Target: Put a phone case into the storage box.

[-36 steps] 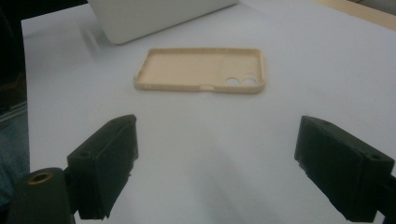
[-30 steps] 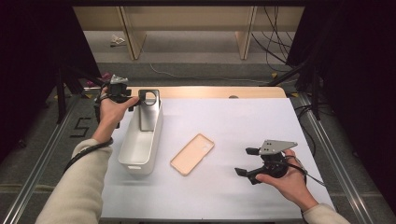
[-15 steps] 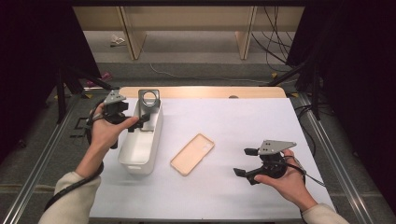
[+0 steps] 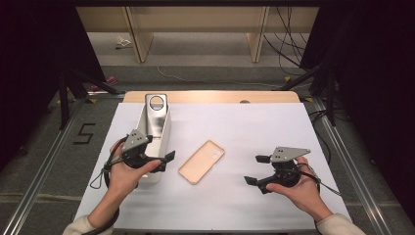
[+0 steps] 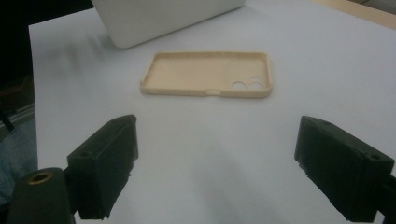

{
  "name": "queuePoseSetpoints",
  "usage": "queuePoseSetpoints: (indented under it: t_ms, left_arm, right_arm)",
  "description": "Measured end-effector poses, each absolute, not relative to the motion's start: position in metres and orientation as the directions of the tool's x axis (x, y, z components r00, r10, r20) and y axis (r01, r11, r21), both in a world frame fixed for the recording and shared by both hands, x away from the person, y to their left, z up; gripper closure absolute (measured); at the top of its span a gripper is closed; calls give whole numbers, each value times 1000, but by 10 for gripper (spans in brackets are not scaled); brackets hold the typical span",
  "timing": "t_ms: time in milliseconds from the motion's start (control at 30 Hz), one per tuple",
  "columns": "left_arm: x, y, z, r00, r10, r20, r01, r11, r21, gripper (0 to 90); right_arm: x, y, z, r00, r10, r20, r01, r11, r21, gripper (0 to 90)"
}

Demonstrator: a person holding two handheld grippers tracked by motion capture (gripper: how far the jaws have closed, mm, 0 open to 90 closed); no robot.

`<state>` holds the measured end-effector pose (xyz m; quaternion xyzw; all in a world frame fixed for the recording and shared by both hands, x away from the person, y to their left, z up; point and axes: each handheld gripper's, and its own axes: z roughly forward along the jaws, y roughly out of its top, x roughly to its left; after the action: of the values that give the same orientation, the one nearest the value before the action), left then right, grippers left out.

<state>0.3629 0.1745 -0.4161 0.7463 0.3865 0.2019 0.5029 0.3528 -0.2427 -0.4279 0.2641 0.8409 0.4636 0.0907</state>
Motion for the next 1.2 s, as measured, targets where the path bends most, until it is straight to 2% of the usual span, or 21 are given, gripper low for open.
queuePoseSetpoints:
  t_ms: [100, 433, 1000, 1067, 1200]
  left_arm:
    - [357, 172, -419, 624, 779, -59, 343, -205, 917, 0]
    - [342, 172, -427, 646, 762, -48, 323, -216, 921, 4]
    - [343, 171, -428, 663, 749, 1, 288, -257, 922, 4]
    - [342, 171, -428, 661, 750, 5, 288, -260, 922, 6]
    - [342, 169, -428, 662, 750, -5, 294, -253, 922, 12]
  right_arm:
    - [353, -242, -428, -846, 526, 89, 356, 433, 828, 143]
    - [355, -239, -428, -846, 525, 89, 356, 434, 827, 144]
    - [356, -232, -425, -845, 528, 84, 349, 424, 836, 161]
    - [357, -226, -425, -845, 529, 78, 345, 429, 835, 217]
    - [360, -209, -420, -847, 530, 49, 323, 440, 838, 498]
